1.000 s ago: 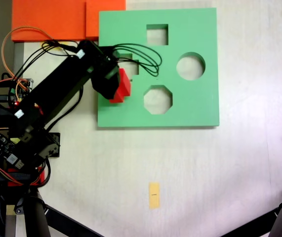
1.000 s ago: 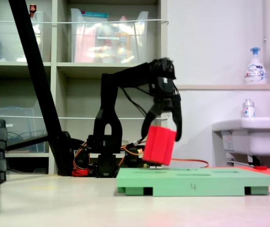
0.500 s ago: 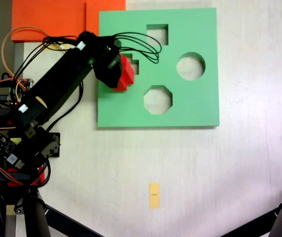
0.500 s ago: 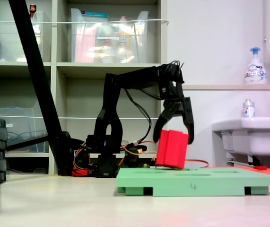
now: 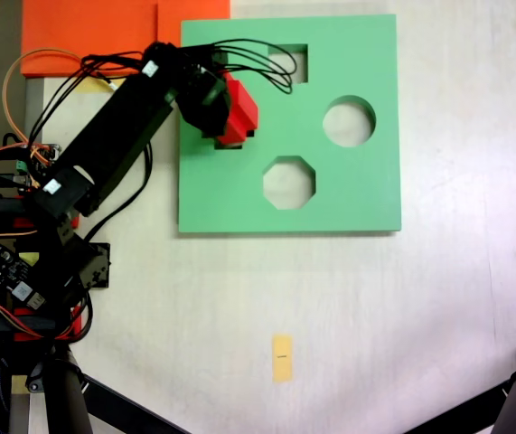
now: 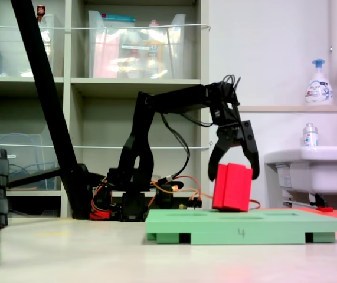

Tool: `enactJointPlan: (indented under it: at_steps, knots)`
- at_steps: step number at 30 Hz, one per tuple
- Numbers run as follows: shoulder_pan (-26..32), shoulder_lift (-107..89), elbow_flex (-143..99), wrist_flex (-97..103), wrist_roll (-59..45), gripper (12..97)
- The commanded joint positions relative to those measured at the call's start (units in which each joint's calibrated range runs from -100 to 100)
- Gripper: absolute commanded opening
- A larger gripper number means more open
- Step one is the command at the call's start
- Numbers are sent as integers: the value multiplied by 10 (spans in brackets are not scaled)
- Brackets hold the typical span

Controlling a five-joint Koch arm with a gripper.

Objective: Put the cross columnar block into the corresponding hole

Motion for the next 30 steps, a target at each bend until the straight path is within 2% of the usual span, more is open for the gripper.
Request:
enactJointPlan:
  at_steps: [1, 6, 30]
  knots:
    - [9, -16, 42, -7, 13, 322]
    - [11, -36, 42, -41, 21, 358]
    - [4, 62, 41, -22, -22, 368]
